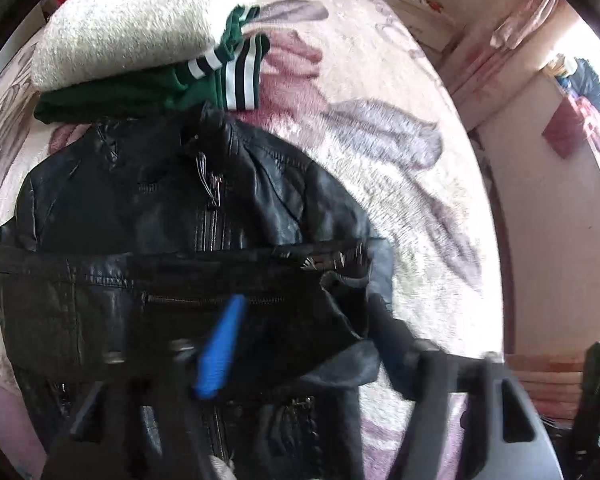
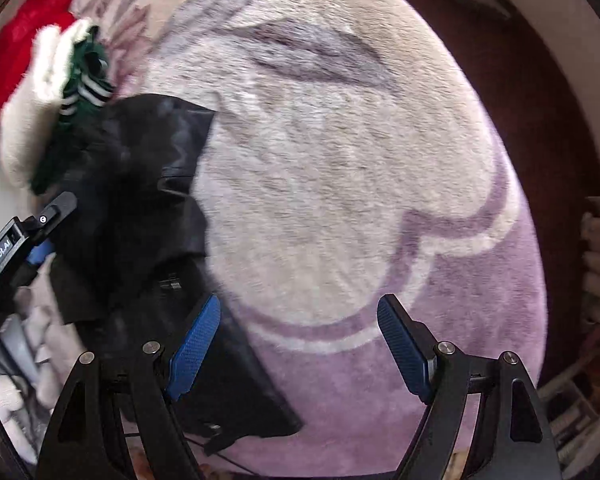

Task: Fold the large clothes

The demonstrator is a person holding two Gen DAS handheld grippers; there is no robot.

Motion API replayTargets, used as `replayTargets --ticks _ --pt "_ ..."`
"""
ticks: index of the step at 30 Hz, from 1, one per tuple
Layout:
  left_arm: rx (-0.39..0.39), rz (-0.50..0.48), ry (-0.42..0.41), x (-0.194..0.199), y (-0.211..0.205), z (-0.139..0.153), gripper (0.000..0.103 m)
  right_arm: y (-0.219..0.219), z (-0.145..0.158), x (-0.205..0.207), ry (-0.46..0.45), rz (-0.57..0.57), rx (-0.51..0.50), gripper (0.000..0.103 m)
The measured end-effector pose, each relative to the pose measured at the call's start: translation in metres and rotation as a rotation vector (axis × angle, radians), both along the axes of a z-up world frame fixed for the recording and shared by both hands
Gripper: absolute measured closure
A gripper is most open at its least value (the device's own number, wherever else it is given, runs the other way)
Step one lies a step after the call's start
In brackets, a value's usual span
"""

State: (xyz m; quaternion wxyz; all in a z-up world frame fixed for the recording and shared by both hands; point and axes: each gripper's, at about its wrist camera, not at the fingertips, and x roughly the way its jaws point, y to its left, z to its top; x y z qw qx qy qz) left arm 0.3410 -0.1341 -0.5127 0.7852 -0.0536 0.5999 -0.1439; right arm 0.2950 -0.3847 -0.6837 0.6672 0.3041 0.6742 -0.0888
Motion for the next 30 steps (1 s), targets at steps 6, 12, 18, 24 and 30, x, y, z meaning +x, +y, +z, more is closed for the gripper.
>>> replayTargets --ticks 6,12,18,24,30 --pt "0.029 0.157 0.013 0.007 0.076 0.017 0.033 0.007 0.015 0.019 -0.082 -0.022 0.168 0.020" --pt "0.329 0.429 0.041 -0.003 0.236 -0.007 0.033 0.042 0.014 0.074 -0.178 0.009 0.256 0.020" --pt "0.486 0.436 0.162 0.014 0.292 -0.084 0.033 0.100 -0.029 0.129 -0.117 0.143 0.239 0.059" --pt "0.550 0.371 0.167 0.027 0.283 -0.103 0.031 0.133 -0.006 0.147 -0.175 0.256 -0.016 0.103" --pt "0.493 0.400 0.167 0.021 0.296 -0.091 0.031 0.107 -0.010 0.156 -0.113 0.195 0.064 0.103"
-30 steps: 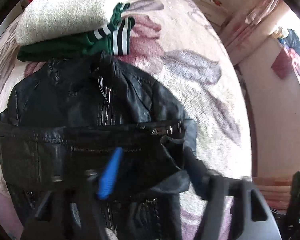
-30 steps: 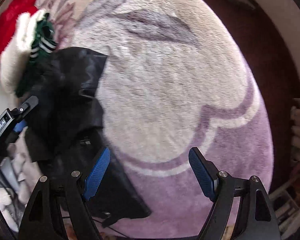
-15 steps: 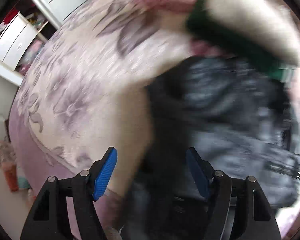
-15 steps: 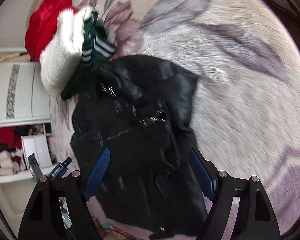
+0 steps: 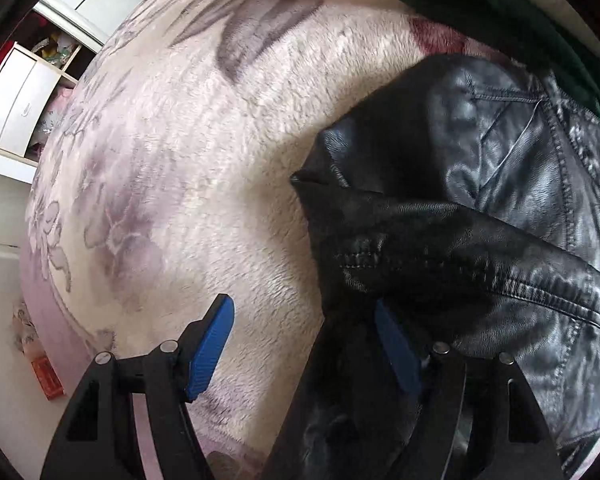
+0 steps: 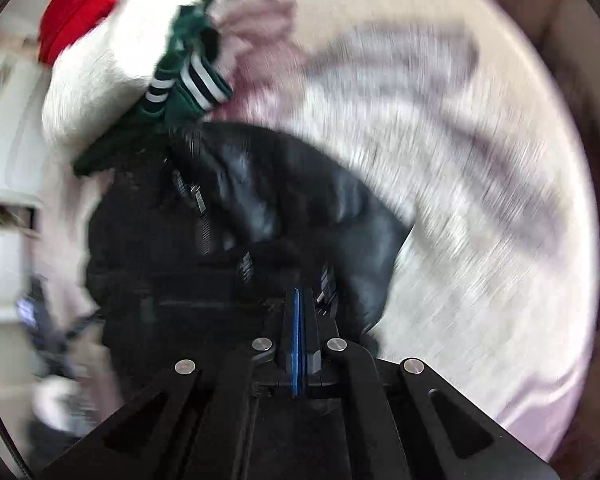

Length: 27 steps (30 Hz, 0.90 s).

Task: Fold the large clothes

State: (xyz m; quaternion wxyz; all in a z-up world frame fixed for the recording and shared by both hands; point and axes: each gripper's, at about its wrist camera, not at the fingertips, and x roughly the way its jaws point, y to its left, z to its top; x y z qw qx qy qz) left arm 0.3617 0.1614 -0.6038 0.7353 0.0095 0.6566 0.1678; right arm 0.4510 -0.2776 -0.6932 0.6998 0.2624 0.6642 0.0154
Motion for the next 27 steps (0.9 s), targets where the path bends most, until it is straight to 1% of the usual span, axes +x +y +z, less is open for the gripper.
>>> replayTargets --ticks 1,2,3,4,5,6,7,8,10,11,12,15,16,17,19,21,23,24,25,26,27 --pt "0.007 -0.006 -0.009 -0.001 -0.002 0.004 0.031 -0.002 -0.005 -0.002 0.027 -0.002 0.057 0.103" --pt "0.016 -0.015 -0.022 -0.004 -0.004 0.011 0.031 -0.001 -0.008 -0.003 0.038 0.012 0.080 0.102" --pt "0.018 -0.020 -0.029 -0.006 -0.004 0.016 0.031 0.001 -0.010 -0.005 0.034 0.028 0.074 0.101" --pt "0.016 -0.029 -0.035 -0.009 -0.006 0.019 0.031 0.005 -0.013 -0.006 0.025 0.055 0.047 0.096" --pt "0.021 -0.037 -0.034 -0.011 -0.008 0.020 0.031 0.009 -0.018 -0.006 0.034 0.069 0.028 0.082" --pt "0.032 -0.044 -0.032 -0.012 -0.010 0.018 0.031 0.013 -0.030 -0.004 0.067 0.075 0.030 0.078" --pt "0.040 -0.051 -0.027 -0.013 -0.011 0.015 0.031 0.015 -0.044 -0.003 0.099 0.053 0.064 0.071" --pt "0.046 -0.053 -0.017 -0.012 -0.013 0.010 0.031 0.016 -0.055 -0.001 0.127 0.026 0.086 0.070" --pt "0.042 -0.042 -0.009 -0.011 -0.014 0.004 0.031 0.018 -0.068 0.003 0.172 -0.007 0.096 0.070" --pt "0.039 -0.037 -0.007 -0.009 -0.013 0.002 0.031 0.019 -0.069 0.005 0.182 -0.020 0.102 0.067" --pt "0.039 -0.033 -0.002 -0.007 -0.013 0.002 0.031 0.020 -0.066 0.007 0.181 -0.024 0.110 0.068" --pt "0.040 -0.025 -0.003 -0.005 -0.013 0.003 0.031 0.023 -0.057 0.012 0.172 0.010 0.077 0.067" --pt "0.041 -0.024 -0.003 -0.005 -0.014 0.003 0.031 0.024 -0.055 0.011 0.164 0.020 0.073 0.065" --pt "0.037 -0.019 -0.005 -0.006 -0.013 0.003 0.031 0.026 -0.055 0.011 0.156 0.030 0.069 0.060" --pt "0.029 -0.008 0.001 -0.007 -0.011 0.006 0.031 0.026 -0.053 0.008 0.147 0.031 0.040 0.059" --pt "0.018 -0.002 -0.007 -0.007 -0.009 0.014 0.031 0.030 -0.042 0.007 0.123 0.032 0.003 0.059" --pt "0.016 -0.008 -0.024 -0.007 -0.013 0.023 0.031 0.030 -0.030 0.007 0.073 0.039 -0.054 0.048" --pt "0.022 -0.013 -0.027 -0.007 -0.014 0.023 0.031 0.031 -0.030 0.005 0.062 0.044 -0.065 0.046" --pt "0.029 -0.016 -0.024 -0.006 -0.015 0.021 0.031 0.027 -0.030 0.005 0.062 0.042 -0.054 0.046" --pt "0.033 -0.015 -0.007 -0.006 -0.016 0.014 0.031 0.024 -0.036 0.004 0.077 0.035 -0.022 0.045" --pt "0.032 -0.012 0.006 -0.005 -0.016 0.008 0.031 0.023 -0.049 0.004 0.114 0.034 -0.005 0.045"
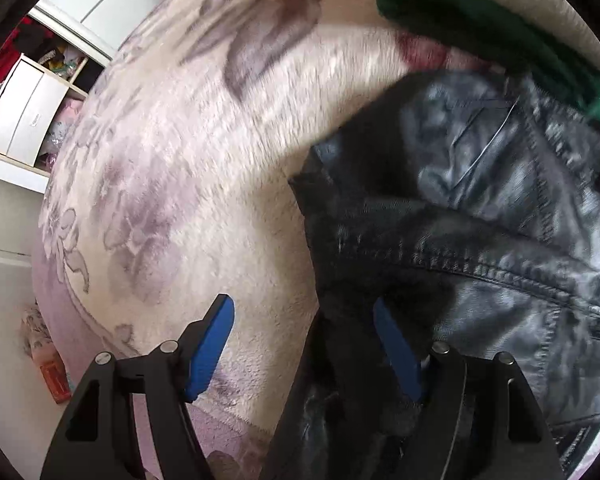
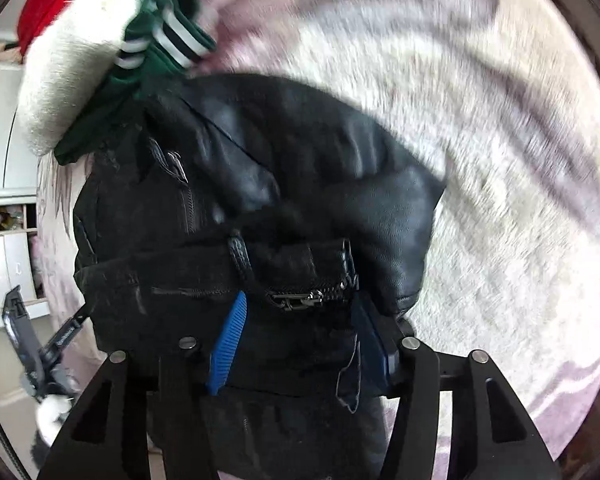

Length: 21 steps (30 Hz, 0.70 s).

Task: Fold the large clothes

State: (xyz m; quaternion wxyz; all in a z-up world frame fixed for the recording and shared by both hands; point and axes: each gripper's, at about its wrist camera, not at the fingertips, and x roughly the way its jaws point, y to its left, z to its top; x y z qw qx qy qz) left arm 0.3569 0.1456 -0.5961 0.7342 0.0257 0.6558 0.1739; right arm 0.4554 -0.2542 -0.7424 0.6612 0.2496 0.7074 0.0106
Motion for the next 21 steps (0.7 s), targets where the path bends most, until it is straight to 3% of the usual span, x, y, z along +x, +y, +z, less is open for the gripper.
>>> replayTargets --ticks 3,4,6,10,13,14,15,17,19,21 --pt "-0.007 0.005 0.021 0.003 0.001 -0.015 0.031 -0.006 -0.015 0.004 0.023 -0.008 0.018 0.045" --pt "0.000 0.000 0.018 0.005 0.000 -0.014 0.031 -0.007 -0.013 0.006 0.017 -0.033 0.023 0.051" --pt "0.018 -0.015 0.014 0.005 -0.003 -0.011 0.031 -0.010 -0.003 0.006 -0.010 -0.042 0.013 0.093" --pt "0.002 -0.005 0.007 0.003 0.000 -0.011 0.031 -0.025 0.020 -0.002 -0.085 -0.093 0.056 0.098" --pt "-0.004 -0.001 0.007 0.003 0.001 -0.011 0.031 -0.032 0.026 -0.007 -0.106 -0.079 0.071 0.098" --pt "-0.001 0.000 0.007 0.003 0.000 -0.011 0.031 -0.033 0.022 -0.007 -0.086 -0.068 0.076 0.093" --pt "0.001 0.000 0.008 0.004 -0.001 -0.011 0.031 -0.035 0.016 -0.008 -0.052 -0.059 0.072 0.088" --pt "0.002 0.003 0.008 0.004 -0.001 -0.012 0.031 -0.037 0.005 -0.010 -0.023 -0.068 0.087 0.053" --pt "-0.002 0.009 0.004 0.004 0.001 -0.012 0.031 -0.041 -0.010 -0.013 0.002 -0.079 0.172 0.048" --pt "0.001 0.005 -0.001 0.003 0.001 -0.012 0.031 -0.036 -0.021 -0.013 0.040 -0.053 0.196 0.047"
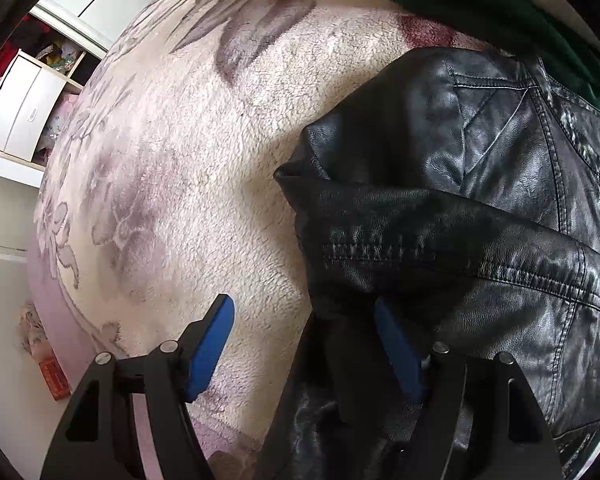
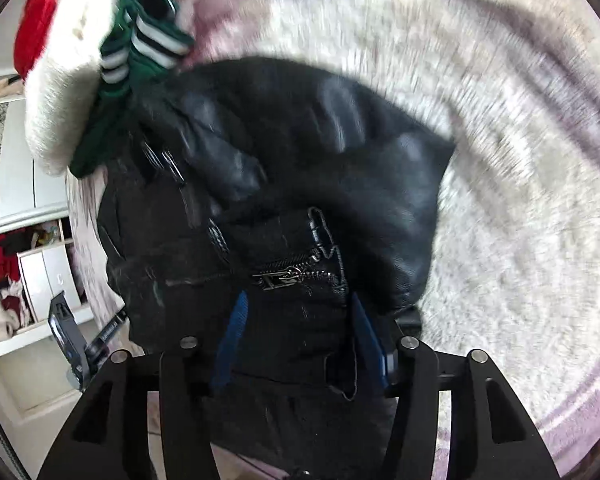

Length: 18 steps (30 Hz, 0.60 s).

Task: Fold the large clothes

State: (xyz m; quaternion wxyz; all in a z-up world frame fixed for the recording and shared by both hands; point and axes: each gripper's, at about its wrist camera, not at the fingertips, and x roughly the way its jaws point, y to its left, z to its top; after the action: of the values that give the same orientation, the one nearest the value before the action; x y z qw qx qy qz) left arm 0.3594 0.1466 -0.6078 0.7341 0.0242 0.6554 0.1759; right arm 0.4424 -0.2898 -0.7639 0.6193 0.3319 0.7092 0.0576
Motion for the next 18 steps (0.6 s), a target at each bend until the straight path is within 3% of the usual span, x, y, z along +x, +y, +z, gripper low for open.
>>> replayTargets --ticks 2,3,4,5,11,12,16,18 --pt "0.009 -0.008 -0.006 -0.001 -0.002 -0.001 0.031 0.007 -0.006 -0.001 0.001 0.032 0.007 0.048" --pt "0.015 -0.012 -0.008 -0.001 -0.003 0.000 0.031 0.010 -0.006 -0.002 -0.009 0.032 0.013 0.053" --pt "0.023 -0.016 -0.009 -0.002 -0.004 0.000 0.031 0.015 -0.005 -0.003 -0.018 0.033 0.014 0.079" --pt "0.026 -0.018 -0.009 -0.002 -0.005 0.001 0.031 0.019 -0.001 -0.003 -0.032 0.037 0.012 0.086" --pt "0.010 -0.041 -0.027 -0.002 -0.011 0.007 0.031 0.020 0.066 0.003 -0.238 0.039 -0.176 0.090" --pt "0.016 -0.054 -0.023 -0.001 -0.013 0.004 0.031 0.017 0.063 0.005 -0.234 0.038 -0.184 0.090" --pt "0.031 -0.069 0.004 0.006 -0.015 -0.006 0.031 0.014 0.015 0.014 -0.065 0.092 -0.175 0.087" --pt "0.037 -0.066 0.003 0.006 -0.015 0.002 0.031 0.009 0.017 0.015 -0.044 0.103 -0.154 0.080"
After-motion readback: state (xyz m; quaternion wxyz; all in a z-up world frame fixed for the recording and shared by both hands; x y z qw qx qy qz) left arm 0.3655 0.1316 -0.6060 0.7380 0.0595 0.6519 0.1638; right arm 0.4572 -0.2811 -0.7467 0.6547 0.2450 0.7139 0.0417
